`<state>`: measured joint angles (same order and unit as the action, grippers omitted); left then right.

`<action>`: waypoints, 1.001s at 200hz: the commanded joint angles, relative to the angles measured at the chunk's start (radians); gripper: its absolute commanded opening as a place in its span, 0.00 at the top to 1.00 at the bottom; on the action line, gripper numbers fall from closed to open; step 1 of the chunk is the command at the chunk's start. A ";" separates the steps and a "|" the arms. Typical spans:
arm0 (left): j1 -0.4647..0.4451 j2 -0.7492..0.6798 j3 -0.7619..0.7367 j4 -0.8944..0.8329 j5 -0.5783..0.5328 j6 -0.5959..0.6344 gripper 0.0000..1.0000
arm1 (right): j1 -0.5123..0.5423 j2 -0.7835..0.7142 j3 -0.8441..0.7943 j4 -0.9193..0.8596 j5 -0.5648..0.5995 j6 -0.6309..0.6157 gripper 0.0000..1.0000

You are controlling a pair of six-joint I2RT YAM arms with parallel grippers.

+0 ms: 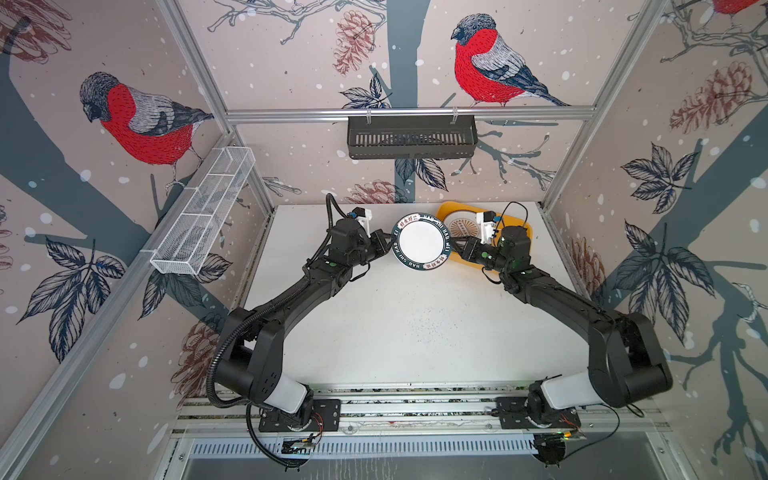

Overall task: Place the plates into the plastic bin on the countertop
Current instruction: 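Grip the plate's opposite rim with the right gripper while the left holds it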

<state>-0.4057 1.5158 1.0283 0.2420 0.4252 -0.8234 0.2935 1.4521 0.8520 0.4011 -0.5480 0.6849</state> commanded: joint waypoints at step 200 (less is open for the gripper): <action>-0.001 0.004 0.067 0.052 0.013 0.020 1.00 | -0.004 0.033 0.033 -0.013 -0.018 0.010 0.77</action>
<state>-0.4068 1.5208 1.0767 0.2237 0.4210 -0.8017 0.2905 1.4754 0.8772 0.3973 -0.5499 0.7216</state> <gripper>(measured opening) 0.075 0.172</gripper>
